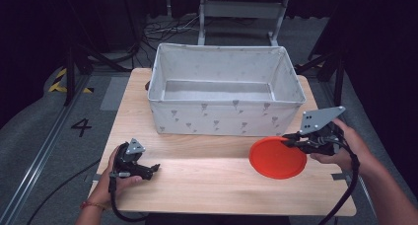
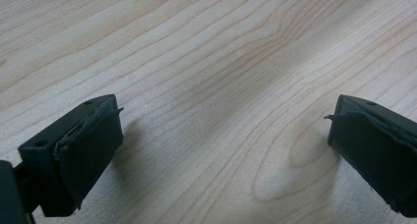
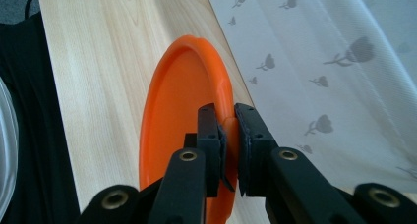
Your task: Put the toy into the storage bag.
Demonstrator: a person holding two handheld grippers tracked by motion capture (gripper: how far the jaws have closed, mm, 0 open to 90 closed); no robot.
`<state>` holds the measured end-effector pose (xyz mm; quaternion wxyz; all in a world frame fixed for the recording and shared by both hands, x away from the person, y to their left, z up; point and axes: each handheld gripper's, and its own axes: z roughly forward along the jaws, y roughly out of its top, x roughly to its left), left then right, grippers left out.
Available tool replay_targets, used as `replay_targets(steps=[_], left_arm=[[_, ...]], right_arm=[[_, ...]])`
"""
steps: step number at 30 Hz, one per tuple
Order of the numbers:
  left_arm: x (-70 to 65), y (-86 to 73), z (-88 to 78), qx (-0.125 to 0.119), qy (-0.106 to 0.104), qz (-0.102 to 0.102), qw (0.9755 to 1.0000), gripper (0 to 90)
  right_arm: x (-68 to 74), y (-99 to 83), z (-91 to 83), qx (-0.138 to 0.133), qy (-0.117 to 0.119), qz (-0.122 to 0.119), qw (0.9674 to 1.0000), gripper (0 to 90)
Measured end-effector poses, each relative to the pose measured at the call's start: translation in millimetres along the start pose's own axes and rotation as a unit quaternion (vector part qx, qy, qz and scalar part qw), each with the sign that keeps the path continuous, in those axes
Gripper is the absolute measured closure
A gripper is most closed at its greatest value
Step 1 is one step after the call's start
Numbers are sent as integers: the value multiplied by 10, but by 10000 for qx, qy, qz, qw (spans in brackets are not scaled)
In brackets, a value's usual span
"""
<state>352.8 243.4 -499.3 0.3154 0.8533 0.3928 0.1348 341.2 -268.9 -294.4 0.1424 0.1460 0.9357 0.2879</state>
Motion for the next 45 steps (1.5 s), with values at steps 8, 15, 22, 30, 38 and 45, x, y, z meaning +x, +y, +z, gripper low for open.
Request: replay_targets(steps=[8,15,22,30,38,45], left_arm=[[0,0,0,-1,1,-1,10000,4],[0,0,0,0,0,-1,10000,4],[0,0,0,-1,-1,-3,10000,4],[-1,0,0,2,-4,-9,10000,3],[0,-1,1,-7,-5,-6,10000,3],[0,-1,2,-8,-20,-10,10000,3]], right_arm=[[-120,22,-146,88,-110,49,9999,822],[-222,134,-253,252,-57,-33,9997,822],[-310,270,-374,253,-116,-121,9995,822],[-462,451,-557,135,-295,-116,9994,822],[-605,649,-669,100,-441,-161,9988,822],[-753,822,-729,-18,-624,-145,9979,822]])
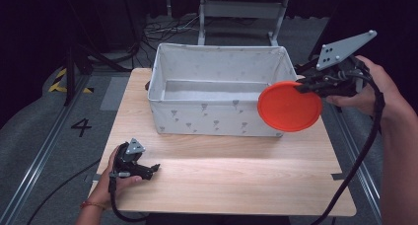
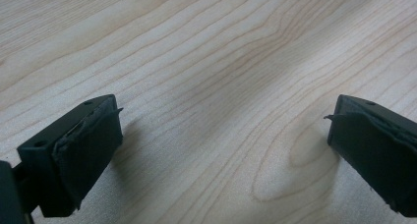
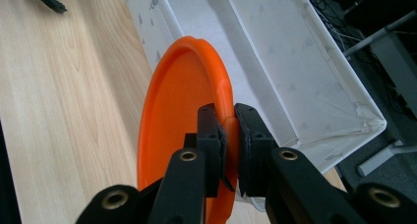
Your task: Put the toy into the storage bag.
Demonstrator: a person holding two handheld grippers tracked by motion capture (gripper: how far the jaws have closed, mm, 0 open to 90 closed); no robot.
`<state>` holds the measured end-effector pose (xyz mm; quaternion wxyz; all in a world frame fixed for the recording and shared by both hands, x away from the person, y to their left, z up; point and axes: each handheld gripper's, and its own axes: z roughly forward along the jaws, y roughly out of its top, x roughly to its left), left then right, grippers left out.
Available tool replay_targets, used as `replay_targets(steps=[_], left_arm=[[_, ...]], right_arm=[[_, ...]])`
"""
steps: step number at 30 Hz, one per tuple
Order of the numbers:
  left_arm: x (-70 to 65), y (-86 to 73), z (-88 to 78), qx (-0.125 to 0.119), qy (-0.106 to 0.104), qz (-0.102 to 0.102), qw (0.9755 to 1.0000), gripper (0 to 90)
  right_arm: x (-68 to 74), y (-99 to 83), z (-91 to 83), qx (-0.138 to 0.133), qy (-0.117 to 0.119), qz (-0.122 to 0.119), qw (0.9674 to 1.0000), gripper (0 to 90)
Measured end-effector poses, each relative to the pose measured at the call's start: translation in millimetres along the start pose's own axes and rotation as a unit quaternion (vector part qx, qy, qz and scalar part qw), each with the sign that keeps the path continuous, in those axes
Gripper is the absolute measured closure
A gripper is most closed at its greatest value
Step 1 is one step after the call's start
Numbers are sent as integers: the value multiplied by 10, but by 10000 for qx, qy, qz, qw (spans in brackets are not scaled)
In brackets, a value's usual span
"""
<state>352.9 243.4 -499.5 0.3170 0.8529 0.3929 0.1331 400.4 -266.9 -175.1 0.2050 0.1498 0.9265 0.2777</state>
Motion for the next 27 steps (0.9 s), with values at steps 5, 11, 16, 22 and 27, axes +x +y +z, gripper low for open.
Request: replay_targets(steps=[5,11,16,22,27], left_arm=[[2,0,0,3,2,4,10000,3],[3,0,2,-8,-8,-7,10000,2],[5,1,1,-6,3,8,10000,2],[4,0,1,-6,0,2,10000,2],[7,1,2,-15,12,19,10000,2]], right_arm=[[-108,95,-32,-30,-111,0,9999,822],[-288,232,10,-5,-248,-4,9997,822],[-428,322,98,27,-260,-14,9997,822],[-601,382,213,108,-331,72,9994,822],[-713,396,289,67,-351,118,9993,822]])
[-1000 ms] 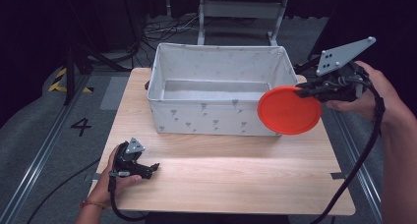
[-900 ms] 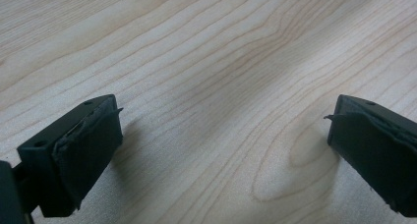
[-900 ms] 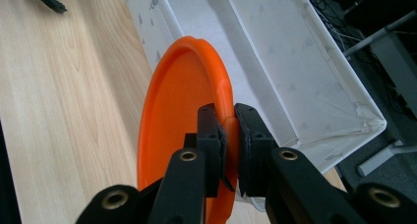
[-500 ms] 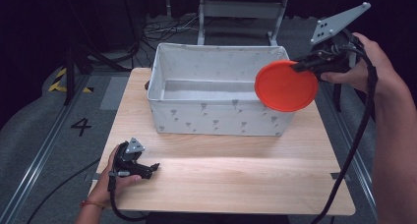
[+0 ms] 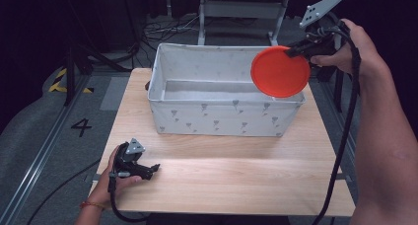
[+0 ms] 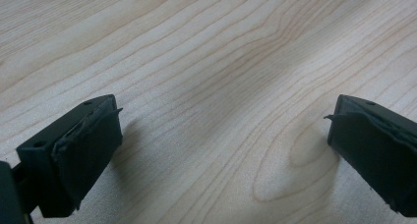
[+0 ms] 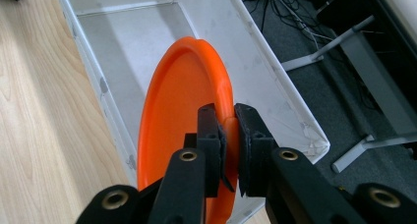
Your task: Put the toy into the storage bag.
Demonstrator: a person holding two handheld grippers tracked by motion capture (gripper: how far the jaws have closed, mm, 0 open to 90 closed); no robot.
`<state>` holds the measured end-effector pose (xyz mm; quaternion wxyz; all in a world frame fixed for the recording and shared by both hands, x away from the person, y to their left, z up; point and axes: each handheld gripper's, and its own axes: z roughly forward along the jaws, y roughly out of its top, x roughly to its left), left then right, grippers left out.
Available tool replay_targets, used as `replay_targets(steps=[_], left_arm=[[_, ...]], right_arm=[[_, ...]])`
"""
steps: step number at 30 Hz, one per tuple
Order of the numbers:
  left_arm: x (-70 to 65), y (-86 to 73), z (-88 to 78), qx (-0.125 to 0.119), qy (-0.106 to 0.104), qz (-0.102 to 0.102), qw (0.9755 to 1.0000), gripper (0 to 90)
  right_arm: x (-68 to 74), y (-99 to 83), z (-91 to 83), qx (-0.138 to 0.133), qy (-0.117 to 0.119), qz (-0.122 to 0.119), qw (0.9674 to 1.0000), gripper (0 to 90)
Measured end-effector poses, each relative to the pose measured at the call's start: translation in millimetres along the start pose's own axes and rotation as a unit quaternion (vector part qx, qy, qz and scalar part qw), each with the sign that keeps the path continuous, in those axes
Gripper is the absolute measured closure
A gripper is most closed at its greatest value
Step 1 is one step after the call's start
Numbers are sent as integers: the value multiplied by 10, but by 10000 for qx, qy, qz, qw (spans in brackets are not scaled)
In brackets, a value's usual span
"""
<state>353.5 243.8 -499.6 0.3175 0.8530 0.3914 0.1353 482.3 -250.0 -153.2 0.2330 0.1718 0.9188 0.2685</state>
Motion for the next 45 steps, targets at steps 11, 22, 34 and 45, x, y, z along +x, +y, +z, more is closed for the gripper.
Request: replay_targets(steps=[11,22,34,45], left_arm=[[-4,-2,-2,8,-7,-18,10000,3],[-2,-3,-1,-12,7,-4,10000,5],[-4,-4,-1,2,-24,-19,10000,5],[0,-2,-4,23,-17,1,10000,4]], right_arm=[[-162,-41,399,97,44,-74,9999,822],[-210,-129,735,198,132,0,9997,822],[-28,-303,1090,410,541,-176,9975,821],[170,-423,1138,745,779,-439,9932,821]])
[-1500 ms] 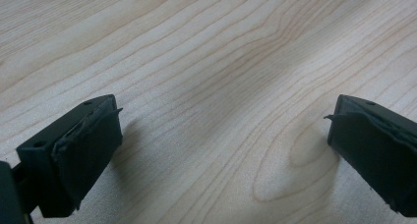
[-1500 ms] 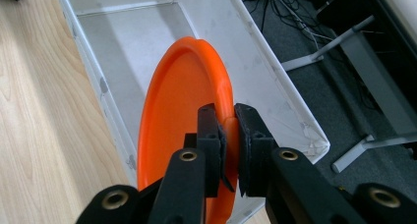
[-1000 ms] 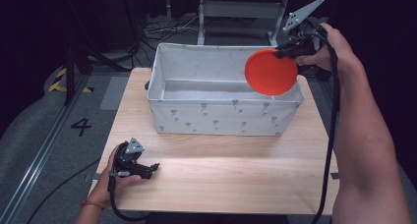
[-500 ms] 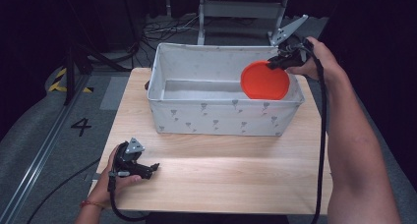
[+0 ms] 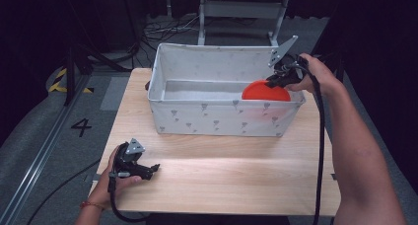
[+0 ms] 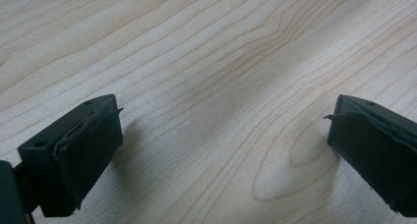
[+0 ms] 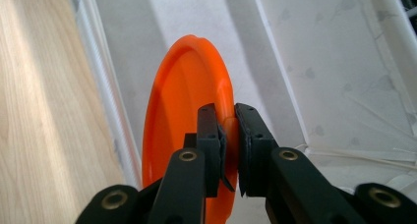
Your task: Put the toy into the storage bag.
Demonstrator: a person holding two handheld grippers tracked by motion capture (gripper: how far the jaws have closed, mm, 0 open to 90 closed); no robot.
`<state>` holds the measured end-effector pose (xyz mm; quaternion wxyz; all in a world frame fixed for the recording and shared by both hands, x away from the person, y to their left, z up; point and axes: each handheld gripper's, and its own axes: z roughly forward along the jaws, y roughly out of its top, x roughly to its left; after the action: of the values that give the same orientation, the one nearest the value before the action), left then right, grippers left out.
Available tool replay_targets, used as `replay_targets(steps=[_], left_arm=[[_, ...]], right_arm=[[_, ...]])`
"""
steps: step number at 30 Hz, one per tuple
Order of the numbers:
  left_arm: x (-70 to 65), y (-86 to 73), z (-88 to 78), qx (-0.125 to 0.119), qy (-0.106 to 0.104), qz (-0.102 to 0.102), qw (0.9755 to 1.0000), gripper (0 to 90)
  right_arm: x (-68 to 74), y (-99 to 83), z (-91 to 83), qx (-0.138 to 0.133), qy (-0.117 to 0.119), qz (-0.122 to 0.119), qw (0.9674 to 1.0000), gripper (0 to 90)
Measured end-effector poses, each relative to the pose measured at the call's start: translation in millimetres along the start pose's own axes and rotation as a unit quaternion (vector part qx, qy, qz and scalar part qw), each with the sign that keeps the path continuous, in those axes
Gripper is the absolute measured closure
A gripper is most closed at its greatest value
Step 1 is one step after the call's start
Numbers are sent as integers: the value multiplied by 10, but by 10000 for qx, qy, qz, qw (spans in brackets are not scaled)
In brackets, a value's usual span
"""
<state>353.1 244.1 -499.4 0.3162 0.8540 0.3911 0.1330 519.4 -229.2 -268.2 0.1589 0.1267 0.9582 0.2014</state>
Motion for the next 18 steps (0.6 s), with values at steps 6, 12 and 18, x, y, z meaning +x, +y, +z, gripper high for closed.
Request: replay_targets(steps=[6,12,18], left_arm=[[3,0,2,-7,-5,7,10000,3],[5,1,3,-4,-25,9,10000,2],[4,1,3,-9,-17,6,10000,2]], right_arm=[[114,24,41,247,181,-249,9992,819],[155,55,161,462,327,-268,9980,815],[86,79,236,660,438,-191,9967,818]])
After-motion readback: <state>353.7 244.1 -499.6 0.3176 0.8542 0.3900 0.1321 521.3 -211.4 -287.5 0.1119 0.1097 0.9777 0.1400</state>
